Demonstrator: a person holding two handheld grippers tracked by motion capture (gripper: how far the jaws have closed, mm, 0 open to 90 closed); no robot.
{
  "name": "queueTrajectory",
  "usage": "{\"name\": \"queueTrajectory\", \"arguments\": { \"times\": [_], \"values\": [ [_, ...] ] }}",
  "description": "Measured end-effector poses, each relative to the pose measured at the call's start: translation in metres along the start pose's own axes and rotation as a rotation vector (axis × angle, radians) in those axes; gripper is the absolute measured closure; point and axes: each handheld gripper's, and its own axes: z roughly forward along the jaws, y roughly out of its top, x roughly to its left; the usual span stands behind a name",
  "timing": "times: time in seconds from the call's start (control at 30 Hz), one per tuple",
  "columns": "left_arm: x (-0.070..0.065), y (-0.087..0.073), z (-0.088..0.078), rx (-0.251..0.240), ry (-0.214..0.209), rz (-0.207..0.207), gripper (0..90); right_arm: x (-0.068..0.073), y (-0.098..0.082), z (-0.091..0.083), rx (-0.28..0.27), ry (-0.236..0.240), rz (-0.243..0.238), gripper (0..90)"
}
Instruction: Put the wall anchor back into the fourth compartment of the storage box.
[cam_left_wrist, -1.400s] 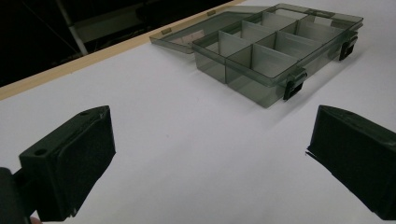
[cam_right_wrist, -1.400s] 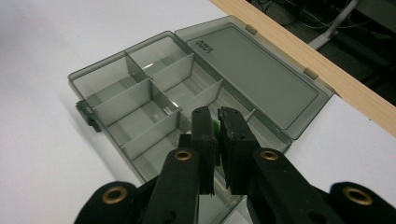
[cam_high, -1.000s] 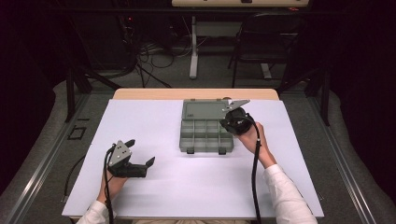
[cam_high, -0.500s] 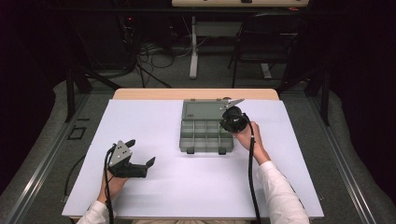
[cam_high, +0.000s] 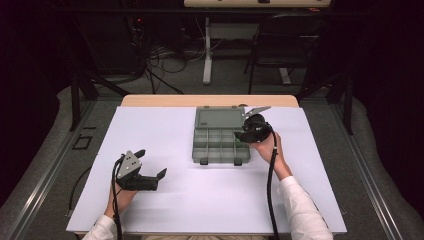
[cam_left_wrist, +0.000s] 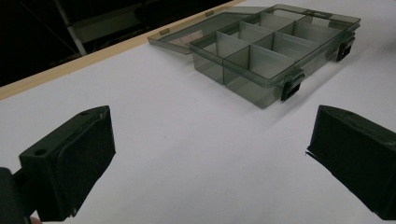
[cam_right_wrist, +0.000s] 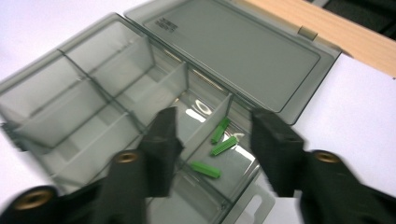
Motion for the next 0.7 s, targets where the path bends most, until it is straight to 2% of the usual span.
{"name": "queueTrajectory", "arguments": {
  "times": [0.13, 0.27, 0.5, 0.7],
  "values": [
    [0.000, 0.000, 0.000, 0.001, 0.000, 0.001, 0.0, 0.006, -0.007, -0.012, -0.025, 0.024, -0.006, 31.4],
    [-0.001, 0.000, 0.000, 0.001, -0.001, 0.004, 0.0, 0.012, -0.016, -0.023, -0.060, 0.048, -0.018, 22.7],
    [-0.002, 0.000, 0.001, 0.007, 0.001, 0.005, 0.0, 0.018, -0.037, -0.042, -0.139, 0.086, -0.014, 14.4],
    [-0.002, 0.000, 0.001, 0.011, 0.004, 0.003, 0.0, 0.026, -0.054, -0.047, -0.137, 0.097, -0.035, 11.9]
  ]
}}
